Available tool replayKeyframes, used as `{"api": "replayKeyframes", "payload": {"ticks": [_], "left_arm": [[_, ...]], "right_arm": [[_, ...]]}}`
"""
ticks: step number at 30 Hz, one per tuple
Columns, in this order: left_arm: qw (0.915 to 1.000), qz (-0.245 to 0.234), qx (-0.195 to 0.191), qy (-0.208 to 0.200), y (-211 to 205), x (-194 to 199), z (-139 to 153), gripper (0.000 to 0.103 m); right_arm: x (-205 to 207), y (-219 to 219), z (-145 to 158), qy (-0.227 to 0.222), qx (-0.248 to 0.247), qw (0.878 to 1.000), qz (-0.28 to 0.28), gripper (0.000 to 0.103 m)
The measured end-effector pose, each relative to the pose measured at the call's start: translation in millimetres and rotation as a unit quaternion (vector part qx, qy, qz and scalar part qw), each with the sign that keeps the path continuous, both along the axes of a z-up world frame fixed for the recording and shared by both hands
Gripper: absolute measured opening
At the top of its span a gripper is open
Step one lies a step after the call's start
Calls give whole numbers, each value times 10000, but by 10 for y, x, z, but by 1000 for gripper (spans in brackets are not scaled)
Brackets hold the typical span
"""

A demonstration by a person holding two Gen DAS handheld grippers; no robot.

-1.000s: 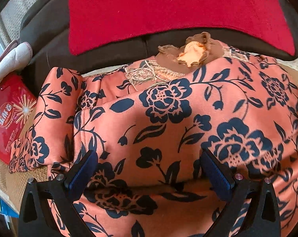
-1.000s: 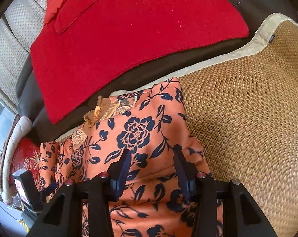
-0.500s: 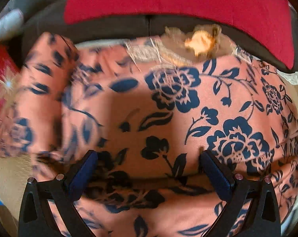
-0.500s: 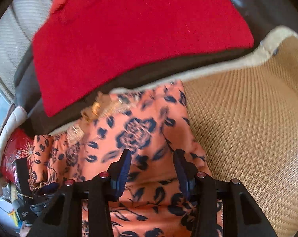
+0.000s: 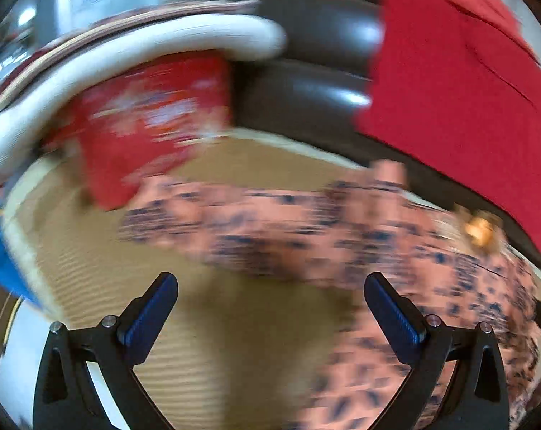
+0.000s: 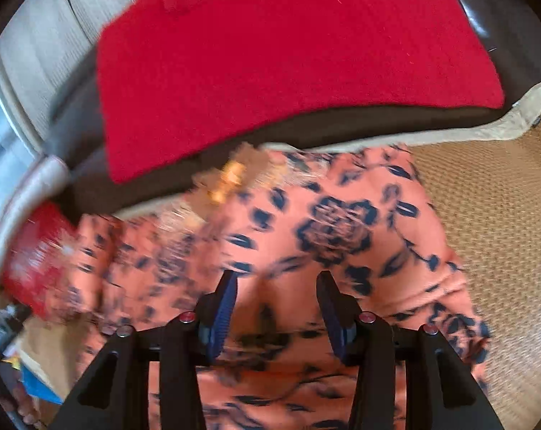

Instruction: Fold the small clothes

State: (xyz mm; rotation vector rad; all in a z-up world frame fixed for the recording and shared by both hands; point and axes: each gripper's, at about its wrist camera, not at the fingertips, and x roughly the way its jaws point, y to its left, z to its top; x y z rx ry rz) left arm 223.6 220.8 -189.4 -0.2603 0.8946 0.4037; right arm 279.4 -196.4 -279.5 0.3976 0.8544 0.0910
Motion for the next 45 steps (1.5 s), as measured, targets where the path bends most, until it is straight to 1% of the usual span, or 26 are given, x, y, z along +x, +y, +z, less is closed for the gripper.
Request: {"api": "replayKeyframes", "payload": {"ticks": [2,4,6,8,10,11,13,15,17,19,21,23,24,25,26,28,30,31,33,34,35,36,38,41,44,45], "left_arm": [[9995,288,70,65,300,-165,23,103],[9990,428,-45,136,505,-306,31,103],[9986,428,-223,234,628,-357,3,103],[9982,432,-312,282,625,-343,-32,103],[9966,488,-562,359,668,-286,-115,103],[9951,543,-723,398,712,-257,-186,103],[9928,675,-870,479,778,-230,-318,103],[9895,808,-1093,480,865,-214,-440,103],[9869,881,-1271,454,945,-151,-529,102],[9844,944,-1433,375,1035,-64,-588,100],[9809,1000,-1631,356,1129,43,-649,95],[9769,1082,-1783,466,1216,165,-731,87],[9743,1144,-1863,545,1263,239,-794,84],[9719,1217,-1919,622,1299,301,-855,77],[9715,1265,-1900,642,1310,331,-872,77],[9746,1271,-1750,579,1306,418,-861,77],[9759,1250,-1679,612,1293,530,-871,75],[9759,1264,-1668,613,1297,562,-877,72],[9774,1286,-1564,609,1297,651,-880,61],[9778,1291,-1534,616,1307,679,-884,48],[9778,1312,-1512,617,1313,704,-883,30],[9772,1317,-1552,605,1327,735,-888,22],[9766,1310,-1610,566,1356,773,-892,11],[9829,1178,-1338,458,1273,868,-771,9],[9914,822,-1002,177,1044,961,-472,8],[9946,611,-833,68,896,1015,-303,8]], "right_arm": [[-54,147,109,-125,199,9995,188,53],[-137,344,324,-445,403,9970,486,53],[-202,628,665,-848,540,9907,914,56],[-223,956,1095,-1233,757,9793,1418,56],[-293,1232,1580,-1645,995,9624,1921,57],[-352,1304,1761,-1855,1005,9553,2071,59],[-543,1328,1995,-2309,900,9448,2141,72],[-683,1232,1904,-2396,785,9469,1995,76],[-738,1099,1554,-2183,522,9593,1714,76],[-729,919,1088,-1858,465,9723,1337,76],[-687,751,706,-1598,536,9797,1089,76],[-562,615,418,-1214,397,9880,869,76],[-493,565,382,-1067,338,9906,790,76],[-445,487,384,-1051,396,9911,713,76],[-435,409,429,-1188,509,9893,683,76],[-427,352,498,-1421,477,9868,616,76],[-433,308,527,-1494,336,9866,556,76],[-408,298,524,-1478,317,9871,537,76],[-371,305,492,-1413,383,9879,508,76],[-372,287,499,-1400,408,9880,506,76],[-379,283,500,-1401,403,9880,506,76],[-385,281,523,-1414,367,9880,496,76],[-389,253,530,-1444,298,9880,457,76],[-391,178,535,-1432,293,9885,387,76],[-365,72,532,-1422,301,9891,240,76],[-363,38,538,-1426,307,9891,188,76]]}}
